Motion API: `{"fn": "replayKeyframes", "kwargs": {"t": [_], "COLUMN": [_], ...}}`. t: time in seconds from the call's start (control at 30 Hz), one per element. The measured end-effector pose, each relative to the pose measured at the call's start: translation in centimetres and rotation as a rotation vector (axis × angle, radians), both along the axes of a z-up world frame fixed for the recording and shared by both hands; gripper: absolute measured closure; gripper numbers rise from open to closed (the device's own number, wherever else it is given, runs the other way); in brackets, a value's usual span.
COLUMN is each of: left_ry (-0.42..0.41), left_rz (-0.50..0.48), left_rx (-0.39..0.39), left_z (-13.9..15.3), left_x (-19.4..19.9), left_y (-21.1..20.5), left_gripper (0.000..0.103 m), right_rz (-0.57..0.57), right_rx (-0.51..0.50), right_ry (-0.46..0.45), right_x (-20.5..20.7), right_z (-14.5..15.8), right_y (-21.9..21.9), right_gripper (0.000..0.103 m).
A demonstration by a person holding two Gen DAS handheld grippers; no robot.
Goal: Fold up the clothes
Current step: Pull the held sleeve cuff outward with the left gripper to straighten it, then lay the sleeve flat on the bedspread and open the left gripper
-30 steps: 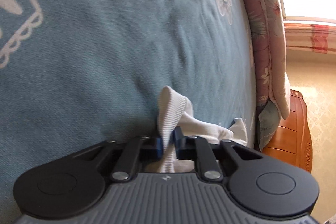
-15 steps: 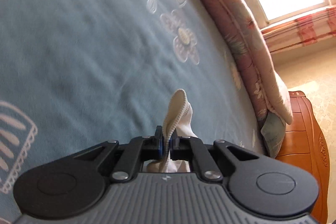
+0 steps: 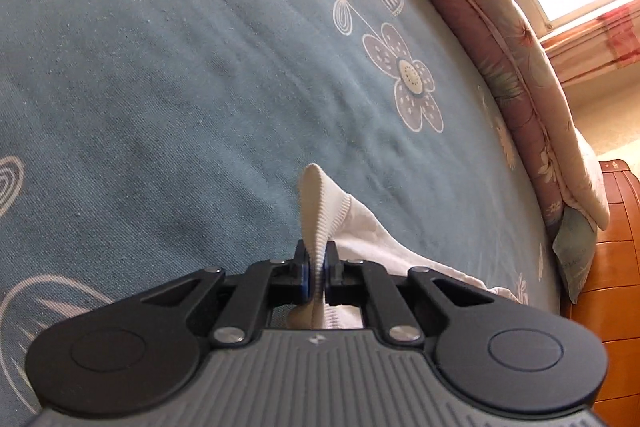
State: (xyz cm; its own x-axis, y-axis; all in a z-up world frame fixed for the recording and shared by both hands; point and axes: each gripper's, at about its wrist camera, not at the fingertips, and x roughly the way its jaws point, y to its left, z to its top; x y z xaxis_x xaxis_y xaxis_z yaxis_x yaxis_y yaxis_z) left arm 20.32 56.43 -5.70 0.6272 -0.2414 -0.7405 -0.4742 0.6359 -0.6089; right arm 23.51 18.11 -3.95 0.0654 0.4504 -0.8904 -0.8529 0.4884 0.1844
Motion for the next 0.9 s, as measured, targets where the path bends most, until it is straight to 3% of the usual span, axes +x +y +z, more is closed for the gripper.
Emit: {"fn": "replayKeyframes", "kwargs": {"t": [0.13,0.23,0.37,0.6,0.77,0.9], "left_ry": [0.055,0.054,0.025,0.008,-0.017,0.007], "left_rz": [0.075,0.099,-0.063,-0.392,-0.517,-0.518], "left_rx": [0.069,0.091,0.136,0.187,0.178,0.185], "left_z": [0.6,1.4,2.3,1.1,0.8,0.2], "left_x": [-1.1,-1.7,0.3,4.5,6.6,7.2], "left_y": [1.5,2.1,-0.8,-9.2,-13.5,-14.1], "left_gripper": [0.093,0.092,0.081,0.078,0.074,0.073], "right_rz": [-0.052,-0.158,-0.355,-0.550,-0.569,-0.586], "right_rx": [0.028,0.072,0.083,0.087,0.131,0.144], "right_ry": [-0.035,-0.105,-0.207,-0.189,-0.156,-0.148], "right_x": [0.0,0.5,2.7,7.9,8.6,10.9], "right_z": [0.8,2.2,3.3,3.2,2.7,1.3], "right_y": [-0.9,-2.0,-4.0,-7.4,-8.3,-7.4], "right_gripper": [0.000,0.000,0.000,0.000,0.000,0.000]}}
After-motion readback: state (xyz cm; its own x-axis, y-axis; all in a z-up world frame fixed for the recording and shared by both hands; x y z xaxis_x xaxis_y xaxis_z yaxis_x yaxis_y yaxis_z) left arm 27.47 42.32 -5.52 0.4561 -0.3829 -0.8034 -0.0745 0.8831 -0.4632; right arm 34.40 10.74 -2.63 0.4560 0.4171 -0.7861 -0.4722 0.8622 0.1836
